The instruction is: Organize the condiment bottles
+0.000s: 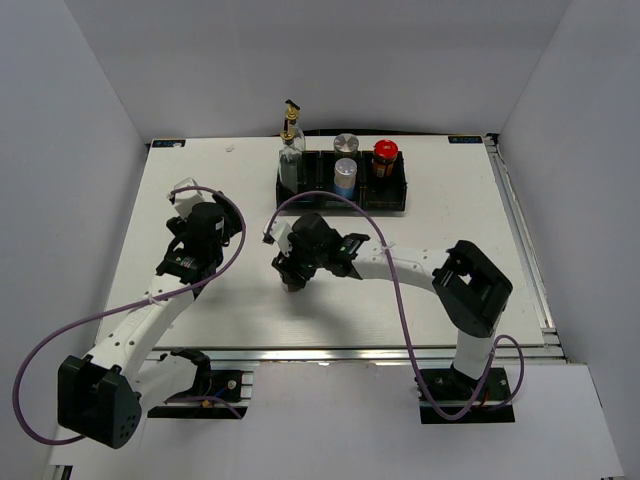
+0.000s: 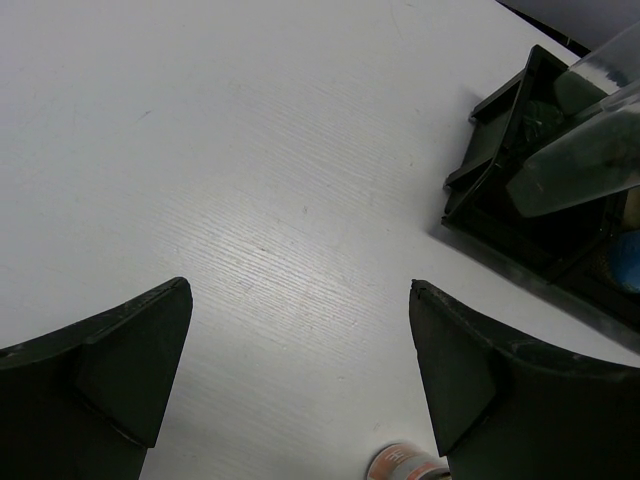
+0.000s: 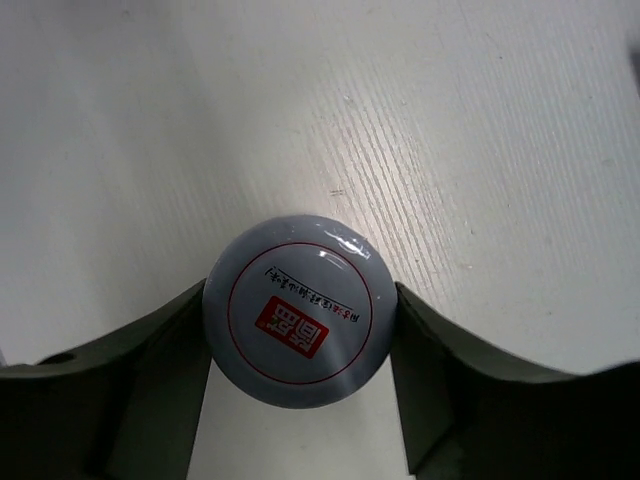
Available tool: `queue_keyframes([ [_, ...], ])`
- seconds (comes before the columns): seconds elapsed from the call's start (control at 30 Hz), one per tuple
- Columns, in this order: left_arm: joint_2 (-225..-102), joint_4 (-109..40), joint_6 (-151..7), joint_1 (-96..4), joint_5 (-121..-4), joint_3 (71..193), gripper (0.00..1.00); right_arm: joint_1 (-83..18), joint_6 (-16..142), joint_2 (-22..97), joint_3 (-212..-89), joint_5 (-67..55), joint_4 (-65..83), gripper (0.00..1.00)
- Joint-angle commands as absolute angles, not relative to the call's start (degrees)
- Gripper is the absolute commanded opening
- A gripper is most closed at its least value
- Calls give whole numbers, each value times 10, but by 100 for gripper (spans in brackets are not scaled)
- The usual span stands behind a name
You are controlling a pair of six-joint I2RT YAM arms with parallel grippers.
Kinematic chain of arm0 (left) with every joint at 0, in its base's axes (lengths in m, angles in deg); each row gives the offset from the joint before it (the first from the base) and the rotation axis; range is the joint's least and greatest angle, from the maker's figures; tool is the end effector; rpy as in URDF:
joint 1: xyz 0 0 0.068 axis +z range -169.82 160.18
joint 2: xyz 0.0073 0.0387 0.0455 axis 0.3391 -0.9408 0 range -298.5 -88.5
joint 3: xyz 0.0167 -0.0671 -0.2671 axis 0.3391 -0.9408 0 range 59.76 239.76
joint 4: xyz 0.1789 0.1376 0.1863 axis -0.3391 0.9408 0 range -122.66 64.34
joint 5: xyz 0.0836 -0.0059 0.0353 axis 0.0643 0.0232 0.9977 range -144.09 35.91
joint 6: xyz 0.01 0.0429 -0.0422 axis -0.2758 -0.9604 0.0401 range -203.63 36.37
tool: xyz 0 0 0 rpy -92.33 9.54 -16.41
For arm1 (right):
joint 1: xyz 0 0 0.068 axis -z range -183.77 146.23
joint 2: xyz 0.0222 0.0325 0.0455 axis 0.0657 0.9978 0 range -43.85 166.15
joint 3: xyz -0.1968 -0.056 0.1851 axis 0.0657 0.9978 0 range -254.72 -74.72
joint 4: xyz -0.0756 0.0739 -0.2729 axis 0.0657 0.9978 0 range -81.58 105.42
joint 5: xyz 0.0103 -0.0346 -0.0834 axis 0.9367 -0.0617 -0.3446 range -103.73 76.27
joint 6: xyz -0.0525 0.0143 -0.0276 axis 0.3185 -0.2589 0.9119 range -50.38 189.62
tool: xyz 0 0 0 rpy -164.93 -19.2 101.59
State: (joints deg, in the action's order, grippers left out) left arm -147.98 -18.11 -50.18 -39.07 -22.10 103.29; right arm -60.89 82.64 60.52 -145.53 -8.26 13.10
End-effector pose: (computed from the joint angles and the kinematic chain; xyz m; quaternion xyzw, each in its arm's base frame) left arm 0.2585 -0.0646 0.2677 -0.2389 0.8113 0.0027 0.5336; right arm 0.2379 0.3760 0.1947 -0.5334 0.7236 0.2035 0.3879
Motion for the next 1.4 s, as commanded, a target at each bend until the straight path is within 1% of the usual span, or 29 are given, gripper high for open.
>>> queue_keyframes([
  [0.0, -1467, -188, -508, -389, -213, 1026, 98, -611, 806, 587, -1466, -122, 99, 30],
  [0.07, -1467, -188, -509, -388, -217, 1026, 98, -610, 796, 574, -1458, -134, 90, 10],
  [0.17, -1468, -188, -509, -388, -217, 1025, 98, -610, 783, 533, -1442, -175, 71, 4],
  [0.23, -1468, -188, -510, -388, -216, 1025, 98, -605, 774, 494, -1428, -218, 72, 2],
  [0.3, -1467, -187, -510, -389, -216, 1026, 98, -593, 760, 452, -1417, -249, 76, 2],
  [0.4, -1465, -188, -510, -389, -213, 1026, 98, -537, 738, 404, -1395, -277, 83, 1],
  [0.57, -1464, -187, -511, -388, -210, 1026, 98, -441, 716, 371, -1392, -299, 108, 1],
  [0.67, -1464, -185, -510, -388, -203, 1026, 98, -383, 716, 378, -1405, -301, 99, 1],
  [0.8, -1463, -185, -514, -389, -195, 1025, 98, -325, 720, 429, -1455, -296, 89, 1],
  [0.83, -1464, -185, -515, -388, -195, 1025, 98, -309, 721, 441, -1461, -297, 55, 1],
  [0.93, -1466, -182, -516, -388, -187, 1025, 98, -287, 732, 497, -1499, -292, 24, 1],
  [1.13, -1466, -182, -517, -388, -184, 1025, 98, -272, 747, 585, -1576, -295, 5, 0],
  [1.3, -1467, -182, -519, -389, -181, 1025, 98, -258, 742, 630, -1603, -287, -5, 1],
  [1.37, -1469, -182, -519, -389, -176, 1025, 98, -257, 739, 643, -1604, -288, -11, 2],
])
